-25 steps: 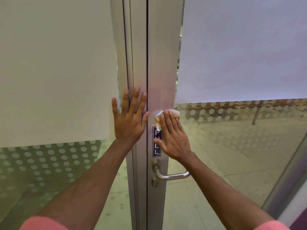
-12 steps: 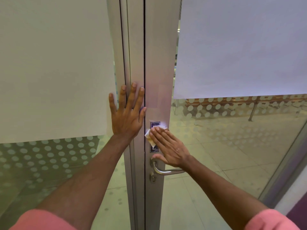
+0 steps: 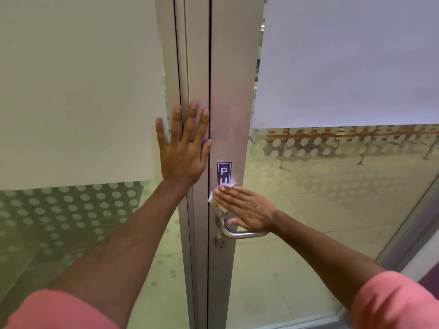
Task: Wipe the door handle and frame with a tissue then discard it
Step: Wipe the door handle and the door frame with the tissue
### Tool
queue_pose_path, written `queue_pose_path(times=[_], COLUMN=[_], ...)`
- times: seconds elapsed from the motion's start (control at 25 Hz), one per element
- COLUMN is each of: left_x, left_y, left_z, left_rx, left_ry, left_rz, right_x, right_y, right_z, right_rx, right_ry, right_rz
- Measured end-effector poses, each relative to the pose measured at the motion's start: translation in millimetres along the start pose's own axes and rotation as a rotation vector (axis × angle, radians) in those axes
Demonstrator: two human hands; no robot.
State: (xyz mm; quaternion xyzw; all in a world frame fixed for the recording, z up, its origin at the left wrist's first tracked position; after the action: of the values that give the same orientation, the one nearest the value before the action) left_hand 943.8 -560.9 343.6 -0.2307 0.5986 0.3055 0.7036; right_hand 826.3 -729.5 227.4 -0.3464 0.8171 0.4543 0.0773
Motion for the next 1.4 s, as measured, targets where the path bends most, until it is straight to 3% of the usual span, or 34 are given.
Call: queue_pose_path(times=[0.16,0.4,0.56,0.64,0.76,0.92,1.2,1.4], left_x=[0,-2,-2,-3,-2,-1,-1,0], left_y=[1,2,3,3,3,3,2,2], left_z=[0,0,-1,-2,-1,0,1,0], left_rx=[-0.006,-0.010,-0.013,-0.006,0.003,-0.009,-0.039,-0.045], left_ry=[0.012,0.009,0.004,0.002,0.021,0.012,0.005,-0.002], left_rz=[0.004,0.003,0.002,0.005,0.012,0.024,0.015,0.010], right_x=[-1,-58,-58,-45,-13,15,-41,-82], right_y=[6,53,47,33,10,-4,49,65], right_z=[-11,-56,-44,-34,-21,-8,-63,-62], right_rx=[-0.063,0.122,0.106,0.070,0.012,-0.027,0.099,0.081], right_ry=[0.141,0.033,-0.115,-0.038,0.136,0.204,0.008,-0.327], right_rz=[0.081,-0.203,-0.416,-0.328,-0.055,0.044,-0.288,-0.565])
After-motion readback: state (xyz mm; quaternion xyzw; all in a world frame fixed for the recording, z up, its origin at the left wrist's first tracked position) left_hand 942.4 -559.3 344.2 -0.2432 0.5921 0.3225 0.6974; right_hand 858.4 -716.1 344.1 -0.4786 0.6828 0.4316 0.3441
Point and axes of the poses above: each hand's wrist, its own x-axis away from the middle knuckle, its own y-axis out of the back of the hand, z = x × y, the point moved 2 cm from there along -x, towards the middle knuckle, and after that the axes turned 11 degrees about -z, right-handed, at the moved point
